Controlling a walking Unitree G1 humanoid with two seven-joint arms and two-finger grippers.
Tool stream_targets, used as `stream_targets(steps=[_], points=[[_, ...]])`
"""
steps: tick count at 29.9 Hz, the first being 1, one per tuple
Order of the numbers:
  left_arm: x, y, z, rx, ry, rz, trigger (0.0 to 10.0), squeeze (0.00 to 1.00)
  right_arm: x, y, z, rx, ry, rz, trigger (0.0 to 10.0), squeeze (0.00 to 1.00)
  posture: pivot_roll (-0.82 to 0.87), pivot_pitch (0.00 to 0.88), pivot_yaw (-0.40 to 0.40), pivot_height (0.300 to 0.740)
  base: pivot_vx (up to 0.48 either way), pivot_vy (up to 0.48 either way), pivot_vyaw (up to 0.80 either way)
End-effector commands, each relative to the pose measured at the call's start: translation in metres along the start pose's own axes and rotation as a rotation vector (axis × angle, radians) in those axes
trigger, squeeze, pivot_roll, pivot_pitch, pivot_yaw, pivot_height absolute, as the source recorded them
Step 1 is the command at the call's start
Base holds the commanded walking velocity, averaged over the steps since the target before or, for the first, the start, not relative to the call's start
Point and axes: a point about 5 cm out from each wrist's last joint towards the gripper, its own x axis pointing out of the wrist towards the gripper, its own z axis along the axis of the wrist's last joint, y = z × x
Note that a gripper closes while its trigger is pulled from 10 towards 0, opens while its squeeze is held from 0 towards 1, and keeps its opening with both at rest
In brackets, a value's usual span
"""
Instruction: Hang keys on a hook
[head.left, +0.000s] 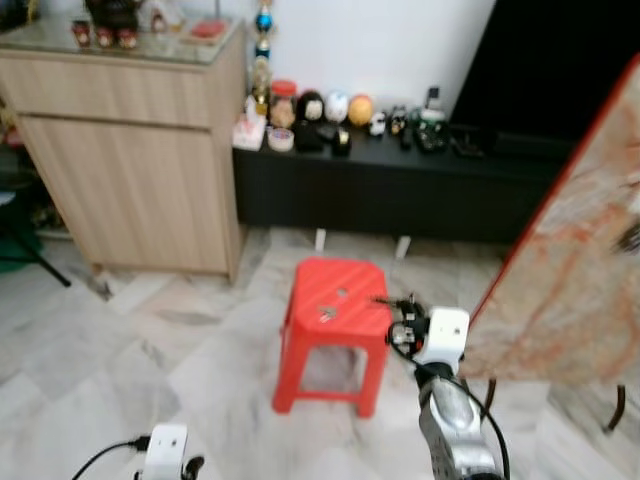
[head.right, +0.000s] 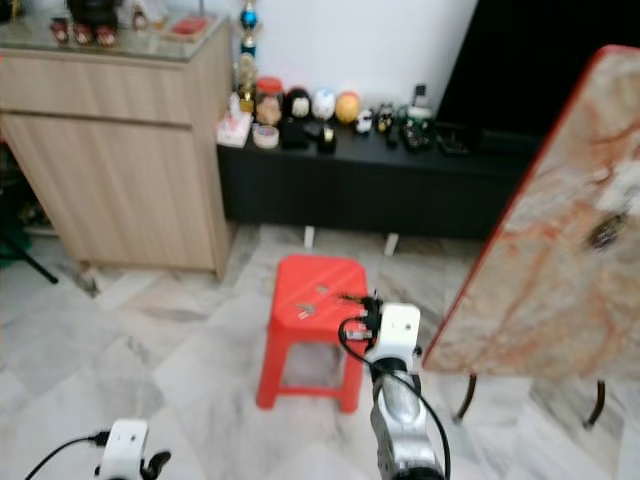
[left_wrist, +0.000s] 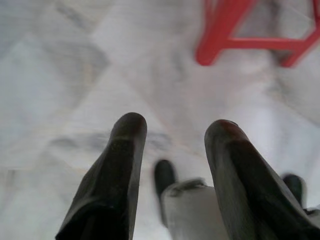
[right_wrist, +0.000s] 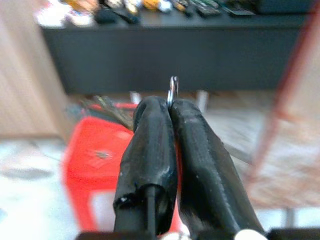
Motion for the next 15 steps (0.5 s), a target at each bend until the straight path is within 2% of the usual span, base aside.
stream_targets(steps=[1, 15], points=[[-0.0006, -0.0030, -0.0037, 0.013, 0.020, -0.013, 10.0, 0.00, 0.0021, -0.0034, 0.0032, 0.011, -0.012, -0.020, 10.0, 0.00, 0.07, 0.000, -0.110, 0.740, 0.000, -0.472, 0.00], [-0.0029, -0.0013, -0.0109, 0.018, 0.051, -0.005, 10.0, 0.00, 0.0030, -0.0037, 0.0035, 0.015, -0.013, -0.026, 10.0, 0.00, 0.07, 0.000, -0.107, 0.740, 0.000, -0.468, 0.00]])
